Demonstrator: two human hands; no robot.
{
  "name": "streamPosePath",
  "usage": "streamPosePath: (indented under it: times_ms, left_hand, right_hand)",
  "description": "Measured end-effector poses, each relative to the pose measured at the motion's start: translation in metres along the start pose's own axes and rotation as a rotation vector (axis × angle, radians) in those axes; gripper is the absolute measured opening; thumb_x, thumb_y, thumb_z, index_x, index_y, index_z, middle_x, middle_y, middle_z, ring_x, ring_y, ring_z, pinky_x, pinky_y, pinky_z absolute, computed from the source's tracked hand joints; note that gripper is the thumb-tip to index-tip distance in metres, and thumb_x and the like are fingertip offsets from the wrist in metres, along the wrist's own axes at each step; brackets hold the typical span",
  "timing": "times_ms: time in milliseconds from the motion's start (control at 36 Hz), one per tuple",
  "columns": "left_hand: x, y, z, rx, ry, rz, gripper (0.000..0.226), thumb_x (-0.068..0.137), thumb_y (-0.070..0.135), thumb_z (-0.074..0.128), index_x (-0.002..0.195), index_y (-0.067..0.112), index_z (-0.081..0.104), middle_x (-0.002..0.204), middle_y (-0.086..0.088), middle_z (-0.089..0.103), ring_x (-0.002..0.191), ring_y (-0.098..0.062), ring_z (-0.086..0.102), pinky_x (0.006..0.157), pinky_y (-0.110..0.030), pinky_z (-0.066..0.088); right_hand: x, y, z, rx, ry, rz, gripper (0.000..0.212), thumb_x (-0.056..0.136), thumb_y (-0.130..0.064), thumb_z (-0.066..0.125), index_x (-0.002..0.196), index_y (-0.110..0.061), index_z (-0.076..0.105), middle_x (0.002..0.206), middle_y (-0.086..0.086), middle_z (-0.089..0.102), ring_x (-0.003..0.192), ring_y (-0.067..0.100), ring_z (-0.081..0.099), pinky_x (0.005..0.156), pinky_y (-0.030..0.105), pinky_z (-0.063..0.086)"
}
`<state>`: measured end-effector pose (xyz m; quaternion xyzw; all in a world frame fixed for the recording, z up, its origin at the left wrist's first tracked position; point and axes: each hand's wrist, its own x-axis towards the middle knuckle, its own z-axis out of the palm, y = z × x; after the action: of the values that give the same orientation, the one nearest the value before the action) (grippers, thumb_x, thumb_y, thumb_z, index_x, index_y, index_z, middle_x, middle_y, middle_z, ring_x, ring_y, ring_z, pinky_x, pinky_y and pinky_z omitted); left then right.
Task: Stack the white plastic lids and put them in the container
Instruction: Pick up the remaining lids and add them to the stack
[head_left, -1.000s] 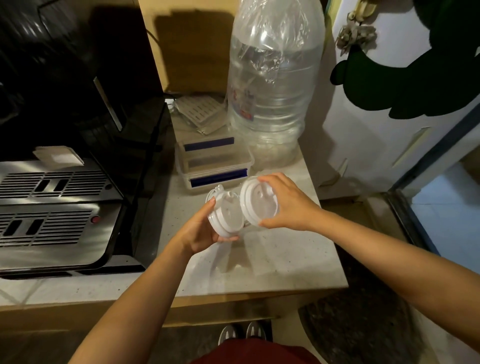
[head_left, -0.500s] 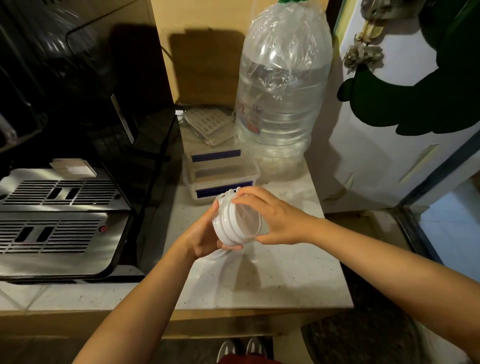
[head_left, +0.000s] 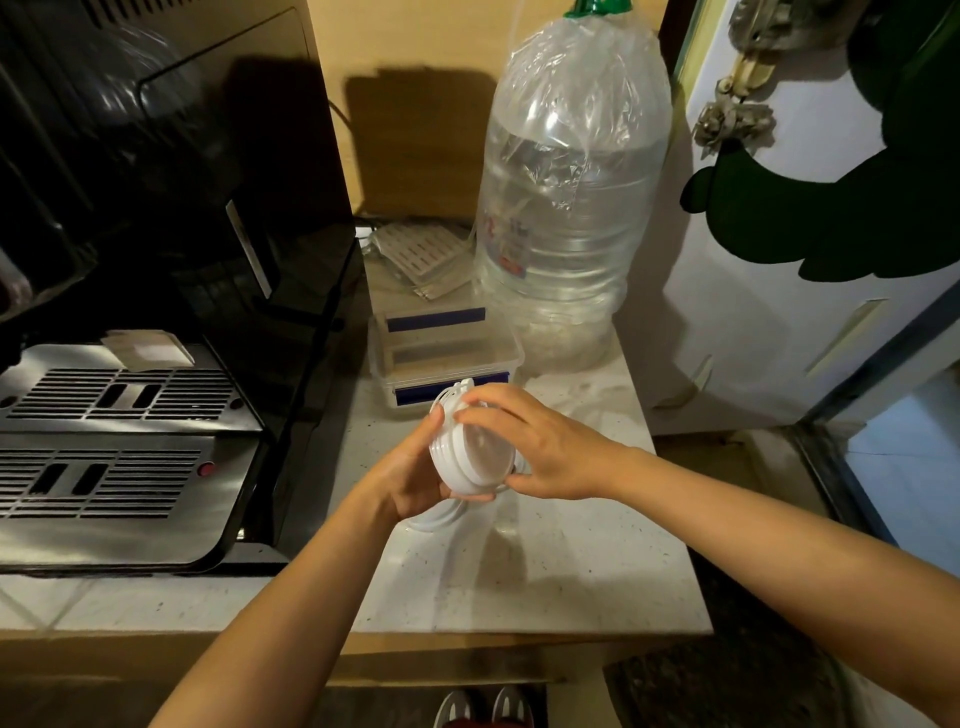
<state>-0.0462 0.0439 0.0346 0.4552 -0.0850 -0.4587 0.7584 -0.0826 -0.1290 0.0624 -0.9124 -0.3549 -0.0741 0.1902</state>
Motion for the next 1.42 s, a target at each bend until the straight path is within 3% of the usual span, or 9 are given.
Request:
streamPosePath:
  times_ms: [194,278,417,528,667,806,1083,1417]
  left_hand:
    - [0.002,-0.002,0.001,0.035,0.063,0.053,0.082,0.030,0.054,0.085,0.101,0.024,0.059,0.101,-0.008,0.060,0.084,-0.020,0.068,0.064,-0.037,0.059]
    - [0.001,-0.007,-0.003,0.006,0.088,0.075,0.084,0.030,0.052,0.085,0.103,0.024,0.056,0.100,-0.009,0.059,0.084,-0.021,0.066,0.063,-0.036,0.058]
    - [-0.005,-0.011,-0.010,0.014,0.124,0.090,0.090,0.029,0.055,0.083,0.107,0.021,0.055,0.103,-0.010,0.057,0.092,-0.024,0.057,0.064,-0.034,0.055]
    - [-0.010,-0.009,-0.019,-0.043,0.192,0.076,0.091,0.018,0.052,0.085,0.099,0.021,0.058,0.093,-0.009,0.062,0.084,-0.024,0.059,0.059,-0.033,0.056]
    - [-0.015,-0.011,-0.031,-0.092,0.264,0.103,0.089,0.017,0.049,0.086,0.098,0.021,0.059,0.089,-0.008,0.064,0.073,-0.021,0.067,0.059,-0.035,0.058]
    - [-0.020,-0.014,-0.035,-0.130,0.303,0.103,0.093,0.019,0.048,0.087,0.102,0.021,0.056,0.098,-0.012,0.058,0.087,-0.028,0.058,0.057,-0.037,0.058]
    - [-0.032,-0.016,-0.035,-0.173,0.307,0.136,0.090,0.021,0.049,0.087,0.100,0.019,0.057,0.094,-0.012,0.057,0.084,-0.026,0.056,0.053,-0.032,0.058]
    - [-0.031,-0.019,-0.037,-0.168,0.324,0.109,0.096,0.018,0.050,0.087,0.104,0.022,0.052,0.099,-0.012,0.052,0.089,-0.027,0.054,0.053,-0.033,0.058]
  right_hand:
    - [0.002,0.002,0.006,-0.011,0.063,-0.020,0.075,0.067,-0.014,0.080,0.127,-0.014,0.035,0.130,0.001,0.029,0.122,0.018,0.030,0.096,0.029,0.036]
    - [0.005,0.004,0.006,0.004,0.034,0.006,0.076,0.068,-0.013,0.079,0.131,-0.013,0.037,0.138,0.007,0.039,0.127,0.018,0.028,0.098,0.031,0.036]
    - [0.004,0.012,0.000,0.125,-0.139,0.229,0.083,0.074,-0.012,0.073,0.143,-0.021,0.026,0.153,0.000,0.023,0.141,0.015,0.015,0.109,0.027,0.025]
    - [0.004,0.026,-0.002,0.169,-0.225,0.409,0.091,0.074,-0.016,0.074,0.144,-0.030,0.017,0.155,-0.007,0.016,0.141,0.010,0.012,0.108,0.020,0.017]
    - [0.006,0.035,0.008,0.193,-0.334,0.574,0.092,0.074,-0.031,0.074,0.145,-0.026,0.015,0.156,-0.003,0.014,0.143,0.017,0.011,0.115,0.035,0.022]
    - [0.015,0.036,0.035,0.151,-0.369,0.685,0.089,0.072,-0.039,0.073,0.143,-0.018,0.023,0.152,0.003,0.024,0.138,0.023,0.026,0.108,0.038,0.033]
    - [0.030,0.036,0.072,0.001,-0.476,0.712,0.088,0.067,-0.036,0.077,0.139,-0.026,0.028,0.143,0.005,0.031,0.131,0.029,0.029,0.094,0.044,0.045]
    - [0.032,0.039,0.079,0.007,-0.502,0.742,0.083,0.070,-0.024,0.076,0.139,-0.025,0.030,0.137,0.009,0.034,0.128,0.032,0.029,0.097,0.042,0.044]
